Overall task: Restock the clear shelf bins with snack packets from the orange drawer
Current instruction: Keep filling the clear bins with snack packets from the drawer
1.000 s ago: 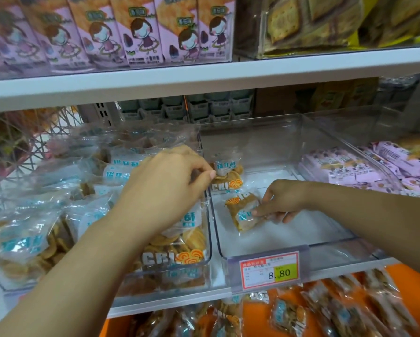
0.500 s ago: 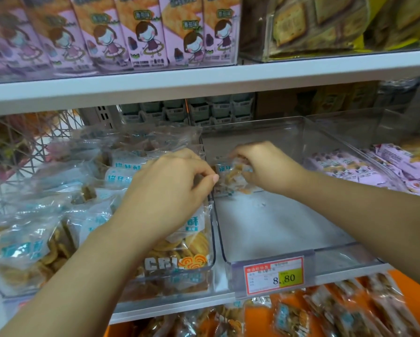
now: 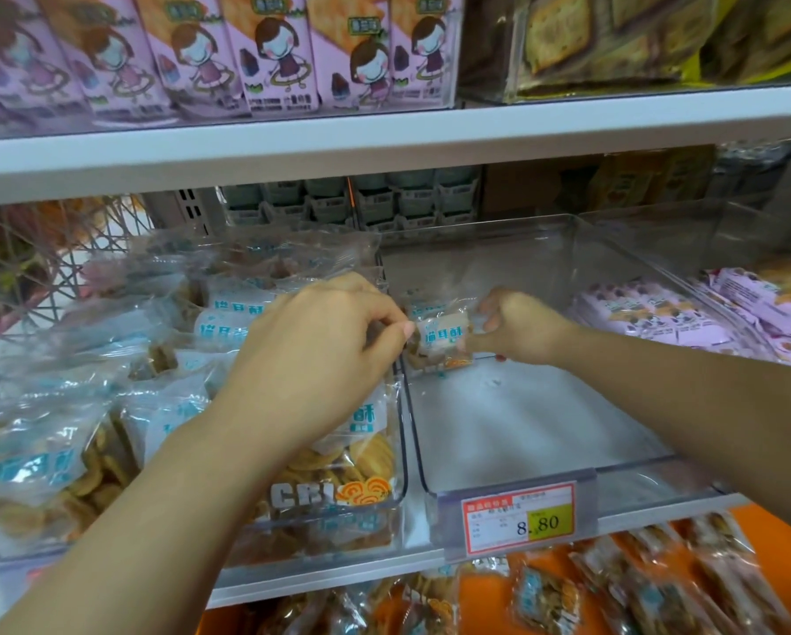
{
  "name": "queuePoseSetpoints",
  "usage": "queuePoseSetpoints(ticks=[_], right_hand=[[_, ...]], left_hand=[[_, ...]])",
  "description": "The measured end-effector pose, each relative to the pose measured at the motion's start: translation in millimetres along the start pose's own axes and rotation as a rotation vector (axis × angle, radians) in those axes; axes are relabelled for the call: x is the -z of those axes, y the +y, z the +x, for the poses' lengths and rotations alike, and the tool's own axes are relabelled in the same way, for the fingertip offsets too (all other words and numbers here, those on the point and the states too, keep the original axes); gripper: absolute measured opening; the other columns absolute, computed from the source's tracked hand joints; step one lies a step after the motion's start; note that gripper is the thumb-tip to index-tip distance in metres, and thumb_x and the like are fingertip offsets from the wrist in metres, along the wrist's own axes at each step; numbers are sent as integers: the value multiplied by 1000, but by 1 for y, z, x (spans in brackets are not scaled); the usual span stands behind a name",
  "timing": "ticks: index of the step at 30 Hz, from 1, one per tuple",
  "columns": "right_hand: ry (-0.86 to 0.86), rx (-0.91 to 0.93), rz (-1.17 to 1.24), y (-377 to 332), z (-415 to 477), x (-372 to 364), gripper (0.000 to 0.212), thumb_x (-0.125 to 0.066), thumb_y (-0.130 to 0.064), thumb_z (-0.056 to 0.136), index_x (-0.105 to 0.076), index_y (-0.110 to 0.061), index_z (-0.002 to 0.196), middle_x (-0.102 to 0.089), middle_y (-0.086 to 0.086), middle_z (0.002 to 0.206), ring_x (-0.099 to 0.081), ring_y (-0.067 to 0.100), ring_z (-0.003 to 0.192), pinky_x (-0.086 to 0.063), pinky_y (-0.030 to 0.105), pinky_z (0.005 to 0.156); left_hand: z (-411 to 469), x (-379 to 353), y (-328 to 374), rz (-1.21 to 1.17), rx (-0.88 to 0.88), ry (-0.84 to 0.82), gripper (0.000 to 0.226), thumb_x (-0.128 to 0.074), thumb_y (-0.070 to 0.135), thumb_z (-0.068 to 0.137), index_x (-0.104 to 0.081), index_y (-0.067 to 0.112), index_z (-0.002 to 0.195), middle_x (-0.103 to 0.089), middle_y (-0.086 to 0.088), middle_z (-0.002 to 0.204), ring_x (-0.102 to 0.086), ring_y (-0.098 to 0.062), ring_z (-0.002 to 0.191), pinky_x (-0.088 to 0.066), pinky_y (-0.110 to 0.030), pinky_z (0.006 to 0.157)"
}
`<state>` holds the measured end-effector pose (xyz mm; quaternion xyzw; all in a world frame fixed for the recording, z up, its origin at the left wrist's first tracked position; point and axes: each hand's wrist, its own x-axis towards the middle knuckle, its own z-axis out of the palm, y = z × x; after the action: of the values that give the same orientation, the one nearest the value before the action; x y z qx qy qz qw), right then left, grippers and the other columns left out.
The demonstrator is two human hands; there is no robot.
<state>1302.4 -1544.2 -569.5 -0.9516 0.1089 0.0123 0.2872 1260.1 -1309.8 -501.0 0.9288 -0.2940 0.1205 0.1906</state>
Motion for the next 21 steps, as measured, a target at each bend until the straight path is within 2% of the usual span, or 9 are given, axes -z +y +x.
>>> queuePoseSetpoints(ticks=[2, 4, 5, 9, 12, 14, 16, 19, 21], right_hand=[[-163, -96, 228, -2, -2, -9, 44, -72, -36, 82, -48, -13, 110, -66, 11, 95, -64, 20, 69, -53, 29, 63], [-147, -113, 270, -8, 2, -16, 26, -67, -38, 86, -52, -17, 91, -64, 5, 83, -64, 17, 64, -54, 25, 62], [-122, -122, 246, -10, 5, -19, 27, -64, -41, 87, -56, -16, 90, -66, 6, 83, -64, 16, 63, -54, 26, 64], [-87, -185, 200, -16, 17, -26, 42, -58, -49, 89, -59, -9, 102, -70, 12, 82, -65, 17, 60, -55, 26, 66], [-101, -204, 205, -17, 13, -21, 48, -60, -50, 87, -59, -6, 106, -70, 13, 89, -70, 23, 75, -57, 33, 75], [-92, -193, 205, -18, 3, -11, 49, -62, -45, 87, -56, -3, 110, -68, 17, 97, -68, 23, 73, -57, 34, 76], [-46, -144, 188, -19, -11, 3, 51, -62, -39, 89, -52, -1, 121, -65, 22, 108, -65, 21, 68, -56, 33, 73], [54, 3, 165, -23, -45, 24, 53, -63, -35, 89, -47, -5, 129, -63, 13, 114, -67, 23, 82, -53, 32, 71], [112, 116, 144, -26, -75, 35, 46, -64, -34, 88, -50, -12, 126, -64, 3, 110, -64, 16, 83, -46, 18, 63]], left_hand=[[0, -1, 0, 2, 1, 1, 28, -44, 47, 89, -69, 35, 91, -60, 17, 103, -56, -11, 95, -46, -33, 79], [0, -1, 0, 0, -2, 5, 27, -44, 47, 89, -69, 35, 92, -60, 17, 104, -56, -11, 95, -47, -33, 79], [0, -1, 0, 0, -5, 6, 27, -45, 46, 90, -69, 35, 92, -59, 17, 104, -56, -10, 95, -47, -34, 79], [1, -1, 0, -3, -14, 7, 26, -45, 46, 91, -69, 36, 93, -59, 18, 104, -56, -9, 94, -47, -33, 80], [0, -1, 1, 10, -20, 19, 24, -47, 43, 93, -70, 34, 94, -60, 17, 105, -56, -10, 95, -45, -32, 78], [1, 0, 2, 38, -19, 13, 23, -49, 42, 94, -69, 33, 95, -59, 17, 105, -56, -10, 96, -41, -29, 75], [2, 1, 4, 67, -13, 3, 22, -48, 41, 95, -69, 33, 96, -59, 15, 105, -55, -11, 96, -36, -28, 72], [4, 2, 7, 96, -17, 8, 23, -48, 39, 96, -69, 30, 98, -60, 12, 105, -57, -14, 96, -41, -30, 75], [4, 5, 9, 133, -28, 20, 25, -47, 38, 97, -69, 28, 100, -62, 9, 106, -58, -16, 97, -42, -32, 81]])
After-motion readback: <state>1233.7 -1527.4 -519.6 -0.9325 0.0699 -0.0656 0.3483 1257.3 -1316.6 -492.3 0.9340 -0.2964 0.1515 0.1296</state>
